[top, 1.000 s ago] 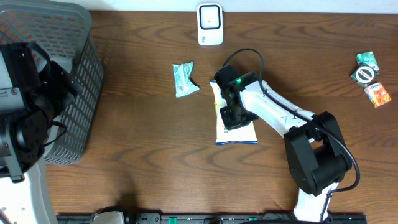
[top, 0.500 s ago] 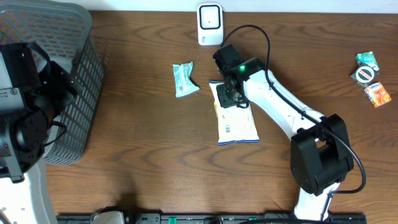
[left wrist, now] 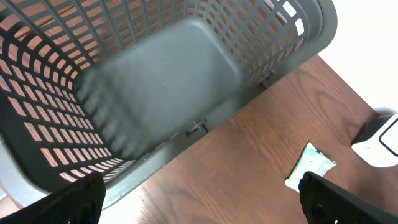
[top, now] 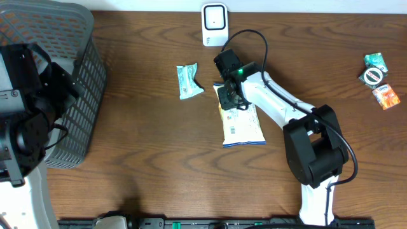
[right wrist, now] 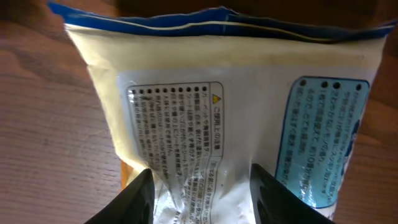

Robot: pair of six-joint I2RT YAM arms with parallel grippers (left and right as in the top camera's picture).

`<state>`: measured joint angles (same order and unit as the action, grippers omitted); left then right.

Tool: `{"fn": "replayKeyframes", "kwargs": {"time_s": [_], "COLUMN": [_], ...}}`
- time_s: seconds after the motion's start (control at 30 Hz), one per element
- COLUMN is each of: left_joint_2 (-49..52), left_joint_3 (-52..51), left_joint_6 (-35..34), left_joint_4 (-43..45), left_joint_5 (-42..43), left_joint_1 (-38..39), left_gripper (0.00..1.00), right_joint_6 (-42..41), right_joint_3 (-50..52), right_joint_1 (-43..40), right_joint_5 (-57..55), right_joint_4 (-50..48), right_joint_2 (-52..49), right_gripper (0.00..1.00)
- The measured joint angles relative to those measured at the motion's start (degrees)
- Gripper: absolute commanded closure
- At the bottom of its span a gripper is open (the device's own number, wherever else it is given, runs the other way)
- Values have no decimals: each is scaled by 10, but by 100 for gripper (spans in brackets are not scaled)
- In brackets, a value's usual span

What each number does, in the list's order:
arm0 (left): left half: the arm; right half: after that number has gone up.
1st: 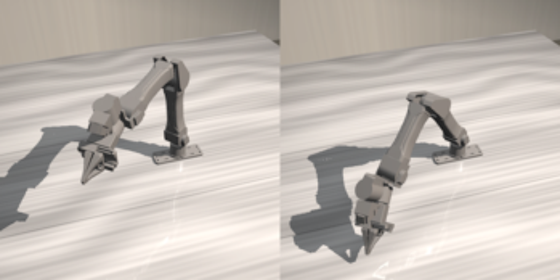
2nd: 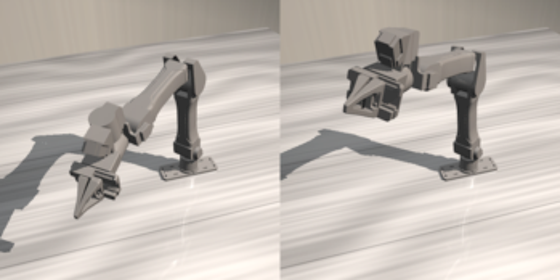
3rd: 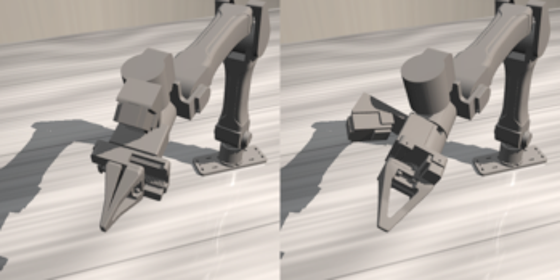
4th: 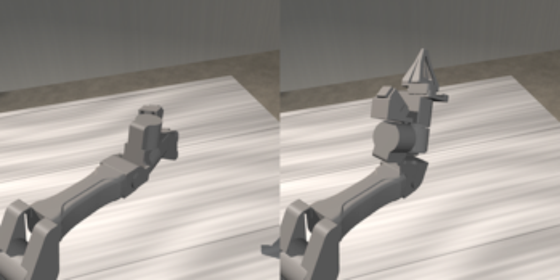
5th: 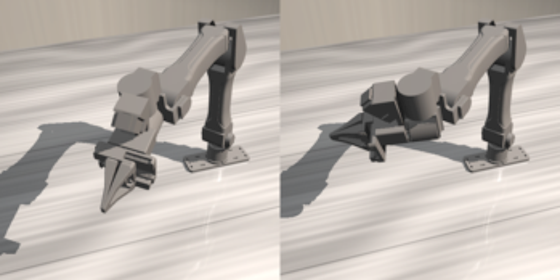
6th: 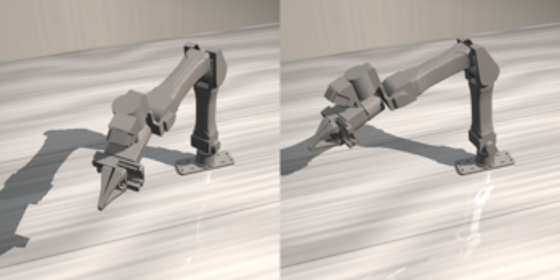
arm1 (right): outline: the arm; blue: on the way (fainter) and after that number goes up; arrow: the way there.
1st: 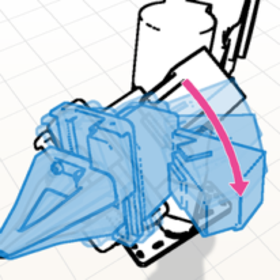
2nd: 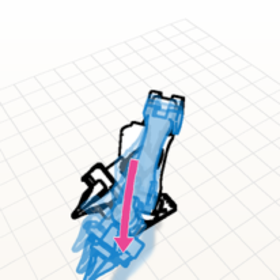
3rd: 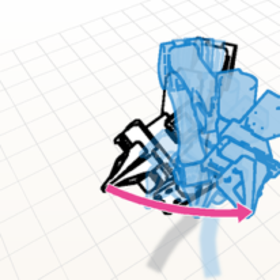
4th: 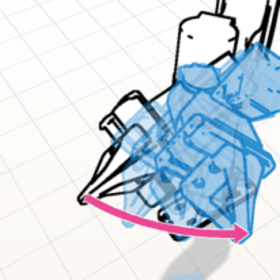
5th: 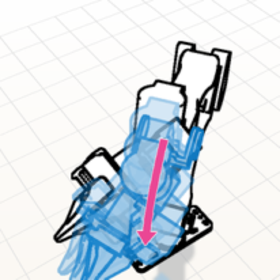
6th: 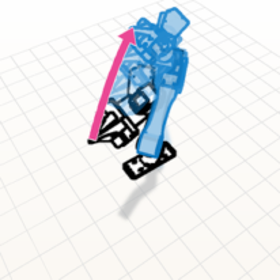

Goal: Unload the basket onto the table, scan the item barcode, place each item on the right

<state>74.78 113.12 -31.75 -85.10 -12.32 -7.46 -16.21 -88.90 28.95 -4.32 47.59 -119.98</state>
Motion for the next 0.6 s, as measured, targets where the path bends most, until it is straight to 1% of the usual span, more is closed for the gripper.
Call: {"fn": "replayKeyframes", "kwargs": {"time_s": [0.07, 0.17, 0.27, 0.33, 0.47, 0.6], "left_joint_2": [0, 0, 0, 0, 0, 0], "left_joint_3": [0, 0, 0, 0, 0, 0], "left_joint_6": [0, 0, 0, 0, 0, 0], "left_joint_4": [0, 0, 0, 0, 0, 0], "left_joint_5": [0, 0, 0, 0, 0, 0], "left_joint_1": [0, 0, 0, 0, 0, 0], "left_gripper": [2, 2, 2, 2, 2, 2], "right_joint_6": [-1, -2, -2, -3, 5, 40], "right_joint_3": [-7, -35, -73, -97, -110, -94], "right_joint_1": [0, -3, -17, -35, -85, -143], "right_joint_5": [3, 4, 5, 7, 12, 66], "right_joint_4": [18, 73, 115, 133, 146, 123], "right_joint_2": [0, 0, 1, 4, 18, 20], "right_gripper": [47, 36, 17, 1, 1, 1]}}
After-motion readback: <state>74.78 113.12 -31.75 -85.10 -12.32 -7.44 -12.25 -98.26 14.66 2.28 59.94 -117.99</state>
